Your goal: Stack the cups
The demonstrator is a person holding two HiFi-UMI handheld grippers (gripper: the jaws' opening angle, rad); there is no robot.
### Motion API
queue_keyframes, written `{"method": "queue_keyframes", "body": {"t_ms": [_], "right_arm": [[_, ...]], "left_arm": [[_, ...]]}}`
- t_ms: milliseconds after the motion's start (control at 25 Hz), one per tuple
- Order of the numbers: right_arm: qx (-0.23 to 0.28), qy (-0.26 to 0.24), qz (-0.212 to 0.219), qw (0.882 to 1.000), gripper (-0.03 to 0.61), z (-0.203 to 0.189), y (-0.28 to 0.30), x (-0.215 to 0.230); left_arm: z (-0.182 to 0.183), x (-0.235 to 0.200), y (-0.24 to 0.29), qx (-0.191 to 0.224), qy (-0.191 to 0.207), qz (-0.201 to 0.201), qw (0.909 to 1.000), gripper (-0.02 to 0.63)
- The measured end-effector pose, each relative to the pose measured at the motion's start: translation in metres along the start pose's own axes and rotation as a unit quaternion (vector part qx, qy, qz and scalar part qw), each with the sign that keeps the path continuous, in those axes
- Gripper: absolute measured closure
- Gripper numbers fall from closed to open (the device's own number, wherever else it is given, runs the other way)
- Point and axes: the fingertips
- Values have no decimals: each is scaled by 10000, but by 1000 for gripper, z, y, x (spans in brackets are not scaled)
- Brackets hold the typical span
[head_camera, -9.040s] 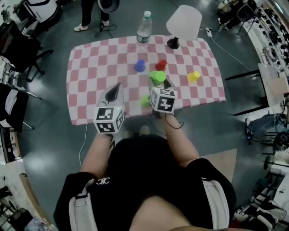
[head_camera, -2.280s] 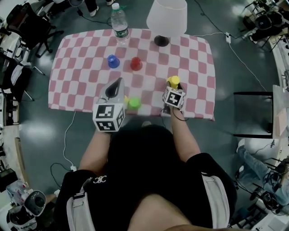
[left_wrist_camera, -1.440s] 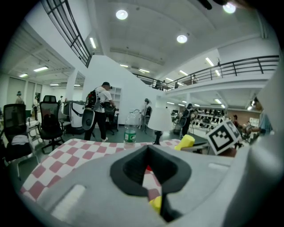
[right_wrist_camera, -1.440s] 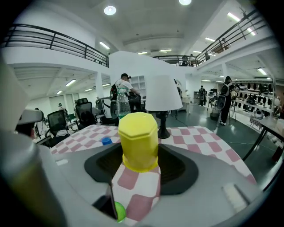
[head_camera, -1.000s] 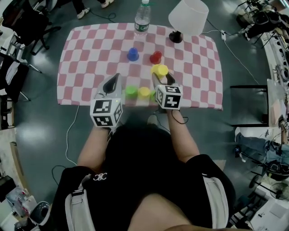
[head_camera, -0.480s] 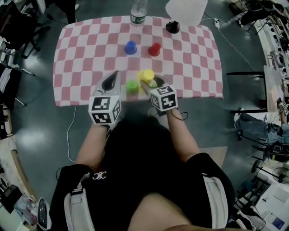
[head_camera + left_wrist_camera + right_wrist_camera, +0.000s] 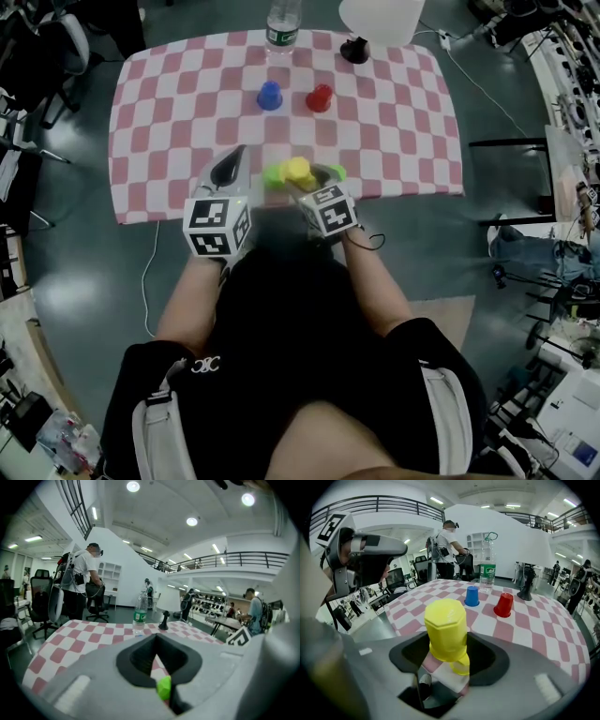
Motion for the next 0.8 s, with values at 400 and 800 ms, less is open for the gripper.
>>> {"method": "queue_keyframes", "body": {"t_ms": [400, 800], "right_arm": [[619, -256, 198, 9976, 268, 24, -9, -9], [2093, -389, 294, 9766, 268, 121, -67, -9]], "left_arm": [[5, 1, -5, 64, 63, 48, 9999, 615], [23, -4, -3, 316, 184, 148, 9992, 615]]}}
Point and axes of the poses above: the fingertips, and each gripper's own axes: y forward along the fingers, x to its right, z out of its top, and after that the axes turned 4 degrees about x, right-handed
